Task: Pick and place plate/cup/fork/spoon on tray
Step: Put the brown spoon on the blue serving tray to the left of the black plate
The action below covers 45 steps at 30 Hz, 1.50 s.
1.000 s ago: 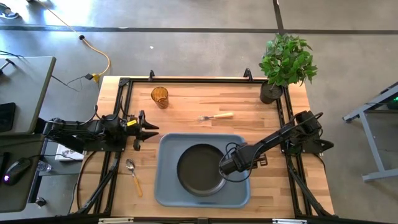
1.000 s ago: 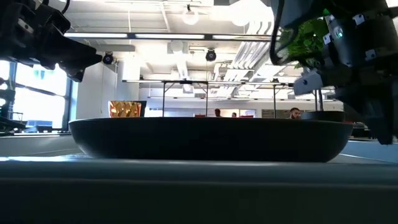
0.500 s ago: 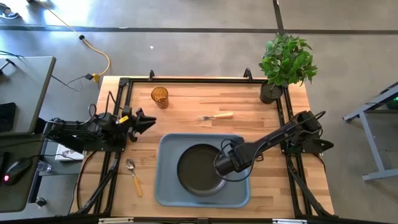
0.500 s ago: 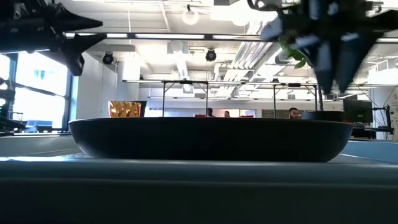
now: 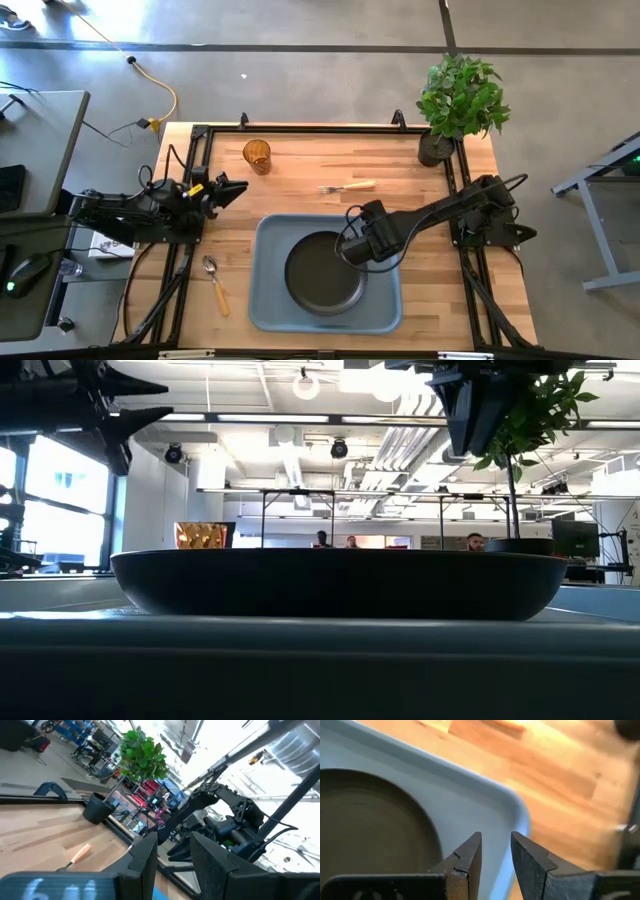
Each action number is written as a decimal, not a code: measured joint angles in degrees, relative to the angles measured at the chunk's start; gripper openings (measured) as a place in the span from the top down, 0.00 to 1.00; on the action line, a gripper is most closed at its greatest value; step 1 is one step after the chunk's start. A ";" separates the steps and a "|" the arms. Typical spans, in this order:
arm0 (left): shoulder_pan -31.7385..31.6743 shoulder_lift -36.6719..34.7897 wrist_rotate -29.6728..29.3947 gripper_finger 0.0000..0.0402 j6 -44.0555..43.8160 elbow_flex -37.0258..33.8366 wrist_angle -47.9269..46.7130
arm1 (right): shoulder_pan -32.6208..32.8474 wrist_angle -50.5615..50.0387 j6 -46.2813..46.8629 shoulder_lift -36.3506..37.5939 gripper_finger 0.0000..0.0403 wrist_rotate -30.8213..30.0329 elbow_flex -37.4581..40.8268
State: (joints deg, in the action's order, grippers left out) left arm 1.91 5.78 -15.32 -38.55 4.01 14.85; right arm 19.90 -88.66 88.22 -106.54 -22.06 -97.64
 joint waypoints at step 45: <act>12.30 37.81 20.35 0.74 -62.46 39.63 -45.30 | -9.05 -1.36 -43.04 6.95 0.77 -9.87 -3.77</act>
State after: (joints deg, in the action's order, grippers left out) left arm 14.21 43.60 5.03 -101.01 43.64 -30.45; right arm 10.85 -90.02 45.19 -99.59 -31.92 -101.41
